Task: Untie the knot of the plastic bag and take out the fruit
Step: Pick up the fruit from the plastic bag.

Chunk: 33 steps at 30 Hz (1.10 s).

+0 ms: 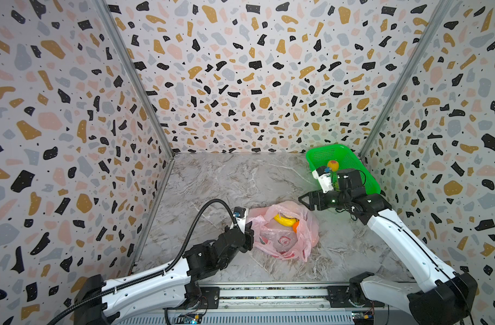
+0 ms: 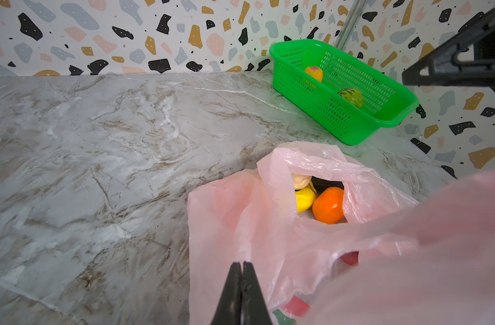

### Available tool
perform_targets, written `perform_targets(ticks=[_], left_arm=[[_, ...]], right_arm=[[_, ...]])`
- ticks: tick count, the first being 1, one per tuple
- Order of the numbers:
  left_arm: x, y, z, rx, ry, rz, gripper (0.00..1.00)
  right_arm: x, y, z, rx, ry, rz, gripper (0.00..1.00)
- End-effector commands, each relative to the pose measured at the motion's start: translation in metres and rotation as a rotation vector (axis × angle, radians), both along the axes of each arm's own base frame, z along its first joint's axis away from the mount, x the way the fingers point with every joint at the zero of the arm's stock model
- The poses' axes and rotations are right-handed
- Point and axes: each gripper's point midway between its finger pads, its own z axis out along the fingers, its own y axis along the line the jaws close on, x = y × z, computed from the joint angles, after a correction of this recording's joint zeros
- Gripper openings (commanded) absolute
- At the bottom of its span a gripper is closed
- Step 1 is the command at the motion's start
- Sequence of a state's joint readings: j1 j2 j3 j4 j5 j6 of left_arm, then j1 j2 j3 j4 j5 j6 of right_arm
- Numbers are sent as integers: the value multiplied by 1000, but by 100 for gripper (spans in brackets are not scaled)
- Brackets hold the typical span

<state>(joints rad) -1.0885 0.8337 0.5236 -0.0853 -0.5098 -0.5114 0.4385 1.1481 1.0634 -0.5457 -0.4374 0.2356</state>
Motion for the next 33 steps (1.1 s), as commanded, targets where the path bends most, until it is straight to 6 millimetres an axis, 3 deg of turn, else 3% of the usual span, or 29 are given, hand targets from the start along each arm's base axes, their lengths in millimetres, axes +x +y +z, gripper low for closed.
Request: perform_targets(ticks=[1, 5, 9, 19, 24, 33], left_arm=[[0, 0, 4, -15, -19, 1, 0], [1, -2, 4, -20, -19, -3, 0], [1, -3, 4, -19, -18, -4, 0], [1, 0, 5, -27, -19, 4, 0], [1, 0, 7, -24, -21, 5, 0], [-1, 6, 5, 3, -3, 12, 0]], right_arm=[[-32, 31, -6, 35, 52, 104, 85], [-56, 65, -32, -14, 80, 199, 84], [-63, 89, -60, -79, 87, 239, 83], [-35, 106, -108, -159, 53, 187, 75], [-34, 118, -131, -165, 71, 176, 73], [-10, 128, -137, -80, 13, 37, 76]])
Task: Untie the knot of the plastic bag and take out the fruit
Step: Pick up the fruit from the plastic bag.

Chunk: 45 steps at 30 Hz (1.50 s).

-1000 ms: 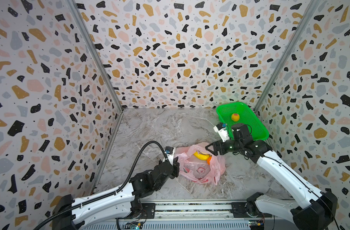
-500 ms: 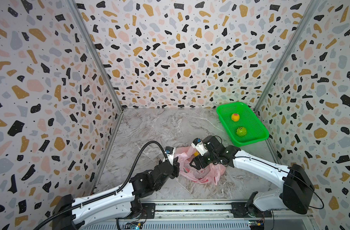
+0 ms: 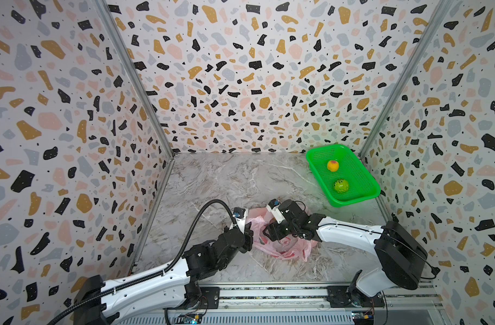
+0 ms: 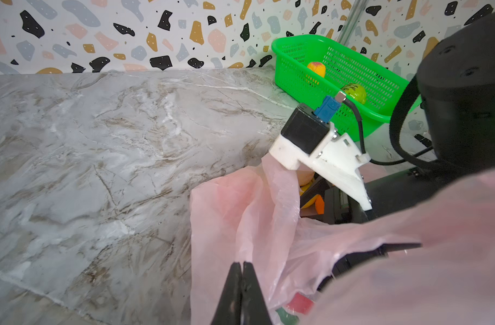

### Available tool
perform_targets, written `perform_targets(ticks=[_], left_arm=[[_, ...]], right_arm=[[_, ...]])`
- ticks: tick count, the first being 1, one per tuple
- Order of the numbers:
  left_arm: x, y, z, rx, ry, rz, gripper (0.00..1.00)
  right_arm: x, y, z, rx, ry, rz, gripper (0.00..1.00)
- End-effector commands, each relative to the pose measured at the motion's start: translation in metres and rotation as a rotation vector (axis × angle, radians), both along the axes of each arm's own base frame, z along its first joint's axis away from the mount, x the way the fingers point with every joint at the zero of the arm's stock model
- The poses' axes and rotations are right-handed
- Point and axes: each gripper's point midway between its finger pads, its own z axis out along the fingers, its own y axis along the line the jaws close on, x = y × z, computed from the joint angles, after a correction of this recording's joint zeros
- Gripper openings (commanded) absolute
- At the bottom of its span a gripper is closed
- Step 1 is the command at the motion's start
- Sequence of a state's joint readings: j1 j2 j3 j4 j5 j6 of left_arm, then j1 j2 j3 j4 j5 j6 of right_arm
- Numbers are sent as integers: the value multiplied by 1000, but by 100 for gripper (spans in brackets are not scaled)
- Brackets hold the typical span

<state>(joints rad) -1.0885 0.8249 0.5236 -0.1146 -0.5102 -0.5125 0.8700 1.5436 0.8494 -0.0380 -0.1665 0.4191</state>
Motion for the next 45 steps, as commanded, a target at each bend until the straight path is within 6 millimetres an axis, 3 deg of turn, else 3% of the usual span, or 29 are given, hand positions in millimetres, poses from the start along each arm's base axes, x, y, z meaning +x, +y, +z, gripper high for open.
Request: perform_targets(ticks=[1, 17, 31, 43, 45], left_arm=[[0, 3, 8, -11, -11, 11, 0], [-2, 4, -2, 24, 12, 1, 0], [-5, -3, -3, 15, 19, -39, 0], [-8, -8, -3, 9, 27, -67, 0], [-8, -7, -2, 5, 25, -66, 0]], right_arm=[[23, 10, 16, 77, -75, -84, 76], [49, 28, 3, 124, -84, -174, 92], [77, 37, -6, 179, -99, -287, 96], [94, 42, -27, 120, -120, -311, 80], [93, 42, -28, 116, -120, -308, 72]])
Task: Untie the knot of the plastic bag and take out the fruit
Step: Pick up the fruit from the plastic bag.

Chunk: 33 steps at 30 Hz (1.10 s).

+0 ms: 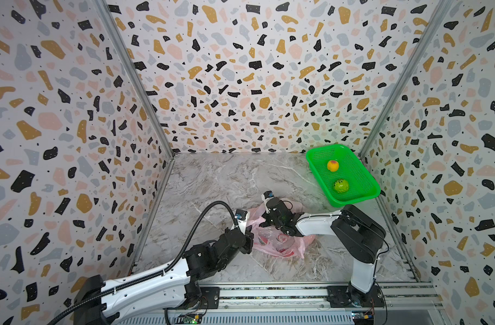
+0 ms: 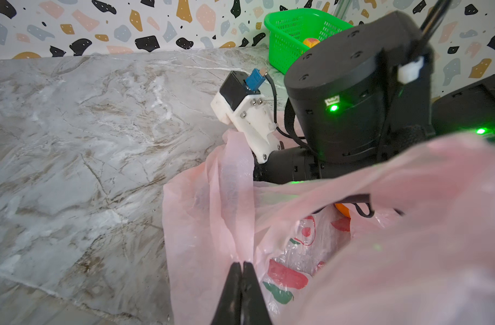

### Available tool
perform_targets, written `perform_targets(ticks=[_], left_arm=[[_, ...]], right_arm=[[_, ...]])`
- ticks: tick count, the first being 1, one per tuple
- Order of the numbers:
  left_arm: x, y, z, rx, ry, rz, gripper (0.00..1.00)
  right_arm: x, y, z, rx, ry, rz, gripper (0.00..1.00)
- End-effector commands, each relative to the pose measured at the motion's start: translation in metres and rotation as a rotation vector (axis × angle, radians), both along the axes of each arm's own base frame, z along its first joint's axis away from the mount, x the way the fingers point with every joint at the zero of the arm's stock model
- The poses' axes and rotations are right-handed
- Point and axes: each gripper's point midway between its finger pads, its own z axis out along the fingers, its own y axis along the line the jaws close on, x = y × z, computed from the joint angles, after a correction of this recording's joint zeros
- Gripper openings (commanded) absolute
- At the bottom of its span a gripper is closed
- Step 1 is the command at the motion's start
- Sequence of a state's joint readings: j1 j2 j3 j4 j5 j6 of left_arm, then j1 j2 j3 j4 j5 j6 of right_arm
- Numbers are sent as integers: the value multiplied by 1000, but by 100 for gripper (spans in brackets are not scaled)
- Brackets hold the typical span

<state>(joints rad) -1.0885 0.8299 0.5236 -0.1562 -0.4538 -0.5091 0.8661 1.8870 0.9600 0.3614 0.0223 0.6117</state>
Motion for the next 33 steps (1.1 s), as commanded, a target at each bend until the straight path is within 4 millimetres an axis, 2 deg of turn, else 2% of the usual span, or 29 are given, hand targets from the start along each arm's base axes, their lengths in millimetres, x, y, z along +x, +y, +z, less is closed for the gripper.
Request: perform_targets(ticks=[1, 3, 5, 12, 22, 33], left_arm=[[0, -3, 10, -26, -20, -13, 0], [0, -2, 10, -25, -21, -4, 0], [1, 0, 9, -23, -22, 4, 0], [5, 8, 12, -26, -35, 54, 0], [6, 8, 11, -39, -40, 61, 0], [7, 8, 12, -44, -44, 70, 0]], right_arm=[[10, -3, 5, -10, -25, -36, 69], [9, -3, 5, -11, -24, -31, 61], [8, -4, 7, -12, -24, -29, 61], [-11, -8, 20, -12, 11, 32, 60], [-63, -28, 36, -12, 76, 98, 60], [-88, -46, 68, -31, 92, 150, 62]])
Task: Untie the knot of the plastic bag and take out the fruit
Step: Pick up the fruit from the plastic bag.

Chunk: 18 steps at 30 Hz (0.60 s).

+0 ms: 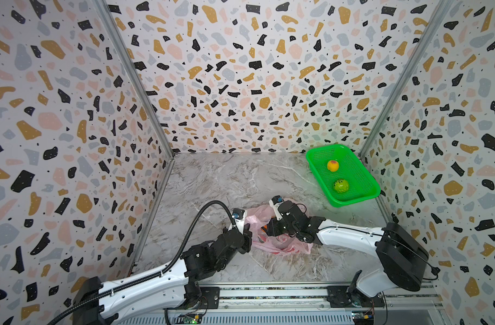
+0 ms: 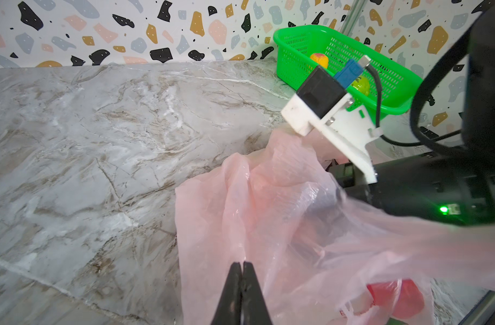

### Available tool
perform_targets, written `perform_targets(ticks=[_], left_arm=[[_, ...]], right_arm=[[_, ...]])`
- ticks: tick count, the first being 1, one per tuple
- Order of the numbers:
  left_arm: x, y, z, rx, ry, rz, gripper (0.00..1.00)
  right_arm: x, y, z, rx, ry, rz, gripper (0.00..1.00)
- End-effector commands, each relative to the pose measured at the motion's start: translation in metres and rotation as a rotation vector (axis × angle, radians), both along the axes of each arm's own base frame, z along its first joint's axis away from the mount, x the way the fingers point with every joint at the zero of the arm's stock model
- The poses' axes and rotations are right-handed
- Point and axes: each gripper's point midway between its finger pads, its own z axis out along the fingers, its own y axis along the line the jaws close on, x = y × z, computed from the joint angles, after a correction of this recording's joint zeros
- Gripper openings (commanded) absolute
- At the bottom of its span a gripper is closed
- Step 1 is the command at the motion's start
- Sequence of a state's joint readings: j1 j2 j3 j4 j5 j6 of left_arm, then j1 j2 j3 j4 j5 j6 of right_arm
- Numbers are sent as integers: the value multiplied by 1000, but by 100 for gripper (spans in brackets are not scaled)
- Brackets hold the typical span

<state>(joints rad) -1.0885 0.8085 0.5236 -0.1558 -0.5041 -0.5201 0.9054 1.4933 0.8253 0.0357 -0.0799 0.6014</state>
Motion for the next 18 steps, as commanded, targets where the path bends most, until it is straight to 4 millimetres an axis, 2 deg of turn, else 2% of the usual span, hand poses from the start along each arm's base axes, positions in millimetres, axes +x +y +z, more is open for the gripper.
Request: perform_targets(ticks=[1, 7, 10, 18], left_arm=[[2, 1, 5, -31, -19, 22, 0], [3, 2, 7, -39, -22, 27, 0], [2, 2, 7, -38, -23, 27, 0], [2, 0, 6, -37, -18, 14, 0]], right_arm=[[-12, -10, 13, -26, 7, 27, 62], [-20, -25, 12, -78, 2, 38, 62], [-22, -28, 26, -59, -13, 38, 63], [-16, -45, 82, -9, -70, -4, 63]])
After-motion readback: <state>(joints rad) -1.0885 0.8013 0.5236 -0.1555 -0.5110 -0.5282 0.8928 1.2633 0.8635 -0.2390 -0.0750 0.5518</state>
